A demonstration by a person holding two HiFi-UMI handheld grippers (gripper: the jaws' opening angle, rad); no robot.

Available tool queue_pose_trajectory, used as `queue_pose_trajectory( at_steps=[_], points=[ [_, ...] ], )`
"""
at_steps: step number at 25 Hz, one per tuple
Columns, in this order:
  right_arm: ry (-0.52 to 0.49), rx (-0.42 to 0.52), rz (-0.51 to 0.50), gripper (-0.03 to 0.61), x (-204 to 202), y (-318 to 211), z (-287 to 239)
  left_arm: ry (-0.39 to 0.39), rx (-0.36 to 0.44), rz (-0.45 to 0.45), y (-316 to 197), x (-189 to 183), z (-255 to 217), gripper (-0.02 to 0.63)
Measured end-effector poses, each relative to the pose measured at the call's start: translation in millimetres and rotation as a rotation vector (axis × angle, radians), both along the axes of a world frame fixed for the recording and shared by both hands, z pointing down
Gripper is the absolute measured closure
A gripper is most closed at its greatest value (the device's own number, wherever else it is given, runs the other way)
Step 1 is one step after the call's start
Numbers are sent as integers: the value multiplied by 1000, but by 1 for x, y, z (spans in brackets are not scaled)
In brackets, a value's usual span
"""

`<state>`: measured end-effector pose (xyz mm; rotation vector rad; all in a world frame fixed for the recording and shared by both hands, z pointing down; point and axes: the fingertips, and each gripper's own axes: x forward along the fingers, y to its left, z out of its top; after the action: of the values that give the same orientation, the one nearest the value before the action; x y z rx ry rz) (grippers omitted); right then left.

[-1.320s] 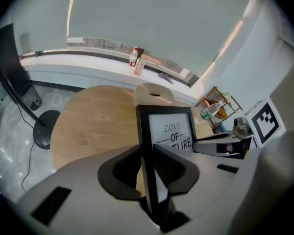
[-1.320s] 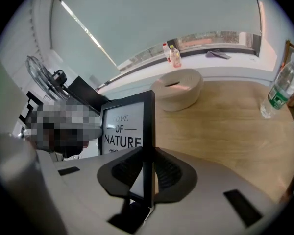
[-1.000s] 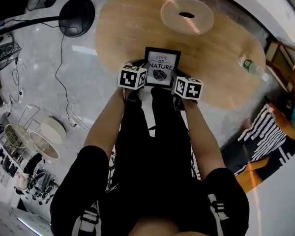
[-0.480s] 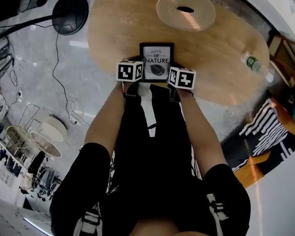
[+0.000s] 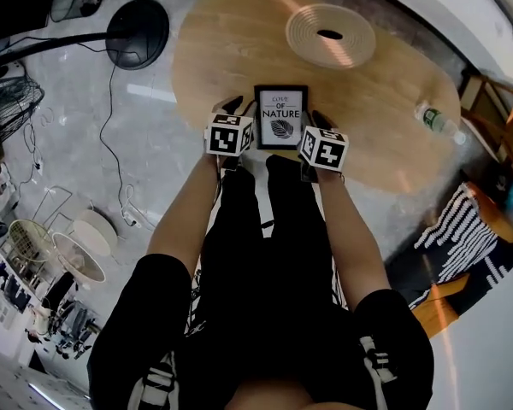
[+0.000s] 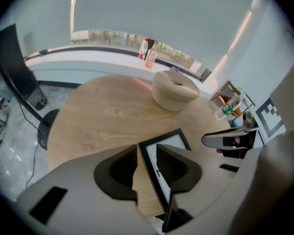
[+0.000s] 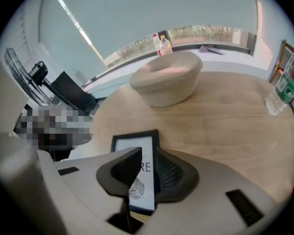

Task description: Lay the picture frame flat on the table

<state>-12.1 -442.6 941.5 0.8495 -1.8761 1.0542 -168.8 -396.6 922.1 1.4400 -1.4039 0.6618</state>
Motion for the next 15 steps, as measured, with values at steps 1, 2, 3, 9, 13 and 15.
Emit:
queue_pose_trajectory(
  at_steps=[1, 2, 3, 9, 13, 15],
  points=[
    [-21, 38, 9, 477, -4, -5, -21, -22, 38, -3, -3, -6, -21, 490],
    [-43, 79, 17, 487, -8, -8, -45, -41, 79, -6, -6, -10, -44, 499],
    [-65, 124, 24, 496, -12, -11, -70, -58, 123, -9, -8, -15, -69, 503],
    [-92, 542, 70, 568, -23, -9, -253, -202, 394, 28, 12, -36, -247, 594],
    [-156, 743, 81, 568, -33, 13, -374, -236, 555, 15, 36, -39, -367, 594],
    [-211, 831, 78, 568, -43, 22, -431, -219, 653, -21, 44, -44, -422, 594]
  ],
)
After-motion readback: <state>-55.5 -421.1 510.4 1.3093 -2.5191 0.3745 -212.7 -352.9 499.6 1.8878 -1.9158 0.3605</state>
